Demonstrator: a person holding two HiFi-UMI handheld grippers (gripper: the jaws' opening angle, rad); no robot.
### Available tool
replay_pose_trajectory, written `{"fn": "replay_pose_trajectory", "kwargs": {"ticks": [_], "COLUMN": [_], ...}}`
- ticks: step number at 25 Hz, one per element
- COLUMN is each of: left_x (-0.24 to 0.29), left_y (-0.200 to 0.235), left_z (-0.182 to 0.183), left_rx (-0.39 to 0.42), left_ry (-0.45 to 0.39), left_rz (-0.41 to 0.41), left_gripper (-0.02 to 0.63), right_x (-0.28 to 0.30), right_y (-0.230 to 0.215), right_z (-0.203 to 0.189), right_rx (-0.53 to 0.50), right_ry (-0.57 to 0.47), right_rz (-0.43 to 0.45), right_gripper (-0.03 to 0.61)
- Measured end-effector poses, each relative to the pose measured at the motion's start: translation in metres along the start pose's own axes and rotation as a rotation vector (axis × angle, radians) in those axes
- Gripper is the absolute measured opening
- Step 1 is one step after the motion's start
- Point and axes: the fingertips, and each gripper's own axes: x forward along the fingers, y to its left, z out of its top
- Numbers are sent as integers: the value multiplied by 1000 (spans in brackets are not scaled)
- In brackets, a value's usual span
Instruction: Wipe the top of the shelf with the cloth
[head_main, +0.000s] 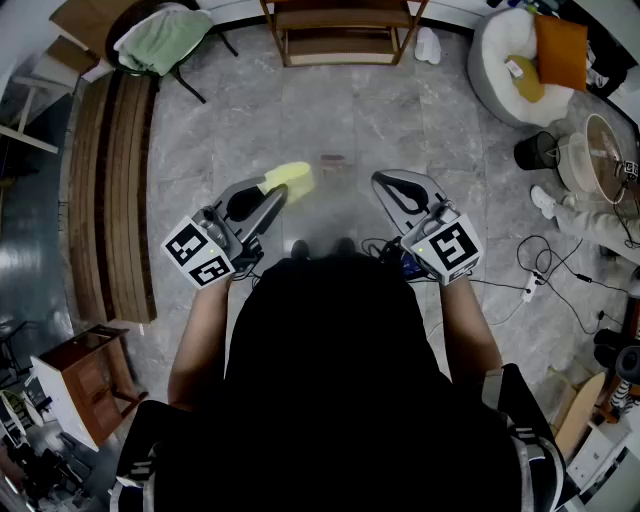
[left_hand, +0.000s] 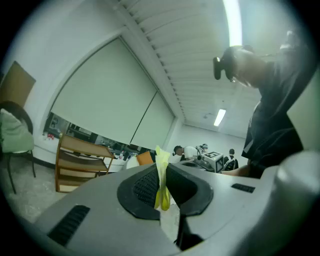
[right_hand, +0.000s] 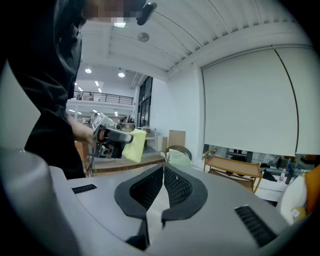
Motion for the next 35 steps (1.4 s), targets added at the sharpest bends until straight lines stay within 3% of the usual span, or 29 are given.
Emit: {"fn": "replay_pose_trajectory", "kwargs": {"ticks": [3, 8, 12, 17, 28, 35], "left_x": [3, 4, 10, 28, 30, 41], "left_y": [-2, -5, -5, 4, 2, 45], "left_z": [-4, -3, -8, -10, -26, -14], "left_rx": [41, 13, 17, 16, -34, -53], "left_ry": [26, 3, 13, 6, 59, 53], "left_rz": [8, 0, 14, 70, 70, 56], "left_gripper": [28, 28, 27, 26, 28, 27], "right_x": [3, 3, -5, -18, -9, 24], "right_y": [-16, -9, -23, -53, -52, -74], "right_z": [1, 19, 15, -4, -31, -31], "right_rx": [7, 39, 78, 106, 194, 194], "right_ry": [-19, -131, -163, -148, -90, -47], "right_rz": [-29, 6, -14, -46, -9, -34], "right_gripper": [25, 25, 26, 26, 25, 25]}}
